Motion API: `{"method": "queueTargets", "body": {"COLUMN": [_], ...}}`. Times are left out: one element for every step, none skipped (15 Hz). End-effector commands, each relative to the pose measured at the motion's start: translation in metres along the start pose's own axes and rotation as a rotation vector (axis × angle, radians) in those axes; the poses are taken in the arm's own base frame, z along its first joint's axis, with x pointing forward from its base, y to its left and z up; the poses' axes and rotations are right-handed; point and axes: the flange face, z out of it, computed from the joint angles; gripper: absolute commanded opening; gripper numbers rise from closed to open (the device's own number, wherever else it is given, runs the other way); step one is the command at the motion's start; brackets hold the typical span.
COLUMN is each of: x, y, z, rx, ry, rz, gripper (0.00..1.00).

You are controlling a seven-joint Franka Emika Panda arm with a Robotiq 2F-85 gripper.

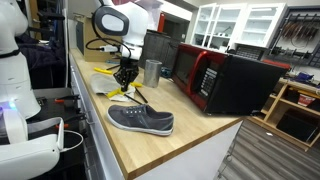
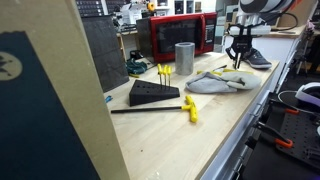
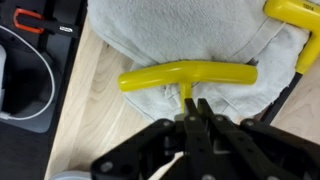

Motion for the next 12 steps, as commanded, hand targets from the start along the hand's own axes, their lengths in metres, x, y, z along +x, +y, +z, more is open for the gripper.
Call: {"method": "queueTargets", "body": {"x": [0.0,0.001,0.0,0.0,-0.001,-0.001,-0.001,-0.001,0.0,0.001,0.002,0.003], "y": [0.002,0.002,0.002,0.001,0.001,0.0,0.0,0.0,0.0,0.0,0.0,0.0], "z": [-0.009,-0.009,-0.008,-0.007,-0.005,-0.001,0.002,0.005,0.007,0.011,0.016,0.02], "rx": [0.034,0.03,0.026,0.026,0.023,0.015,0.008,0.002,-0.004,-0.01,-0.018,-0.022], "ry": [0.018,0.019,0.017,0.014,0.014,0.007,0.007,0.008,0.01,0.007,0.008,0.007], "rz": [-0.04,-0.047,-0.058,-0.064,-0.075,-0.081,-0.086,-0.093,-0.092,-0.091,-0.09,-0.093], "gripper": [0.0,0.0,0.16,0.28,0.34,0.42,0.49,0.55,0.64,0.71,0.77,0.86]}}
